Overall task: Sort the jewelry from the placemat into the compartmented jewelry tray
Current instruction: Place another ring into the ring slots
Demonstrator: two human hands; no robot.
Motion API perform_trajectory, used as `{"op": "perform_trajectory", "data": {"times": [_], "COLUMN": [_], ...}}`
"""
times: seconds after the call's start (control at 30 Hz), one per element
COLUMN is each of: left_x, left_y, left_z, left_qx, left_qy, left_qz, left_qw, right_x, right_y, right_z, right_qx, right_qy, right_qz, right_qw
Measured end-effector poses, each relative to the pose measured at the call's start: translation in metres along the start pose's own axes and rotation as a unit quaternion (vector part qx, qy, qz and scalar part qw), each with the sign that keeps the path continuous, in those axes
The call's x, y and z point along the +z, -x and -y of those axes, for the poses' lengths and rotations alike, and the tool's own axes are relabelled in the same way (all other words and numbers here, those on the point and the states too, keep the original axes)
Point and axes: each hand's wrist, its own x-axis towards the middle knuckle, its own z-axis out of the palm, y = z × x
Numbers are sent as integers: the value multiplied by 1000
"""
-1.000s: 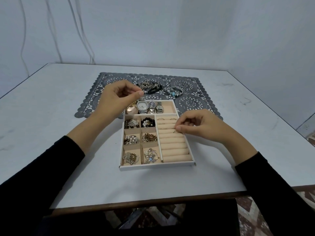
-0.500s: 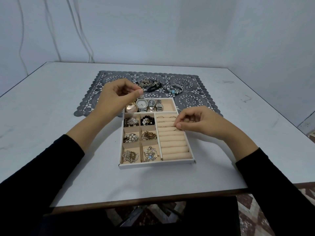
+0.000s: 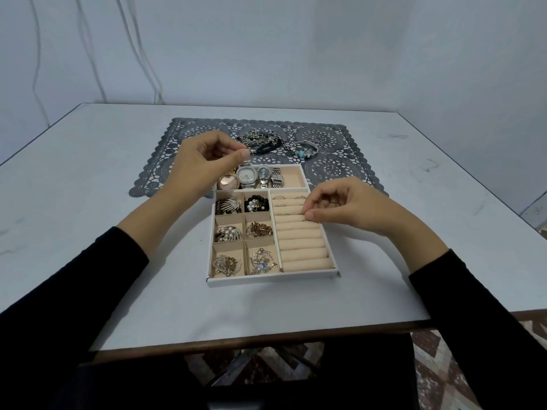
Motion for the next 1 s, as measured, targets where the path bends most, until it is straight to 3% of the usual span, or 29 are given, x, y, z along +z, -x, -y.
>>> {"op": "perform_trajectory", "data": {"times": [0.53, 0.63, 0.8, 0.9, 1.0], "left_x": [5, 9, 14, 16, 18], "left_y": [6, 9, 13, 14, 16], "left_z": [-7, -10, -14, -14, -15], "left_qx": [11, -2, 9, 5, 3], "left_qy": [4, 11, -10, -13, -13], "left_qz": [25, 35, 50, 63, 83], "left_qw": [1000, 999, 999, 998, 996], "right_x": [-3, -5, -8, -7, -7], "right_y": [2, 1, -11, -18, -21], "right_z": [0, 0, -10, -23, -33], "right_qx": [-8, -24, -10, 15, 47], "right_qy": [-5, -13, -82, -7, 142], "right_qz": [-19, -66, -230, -271, -288], "right_qw": [1000, 997, 970, 962, 946]}}
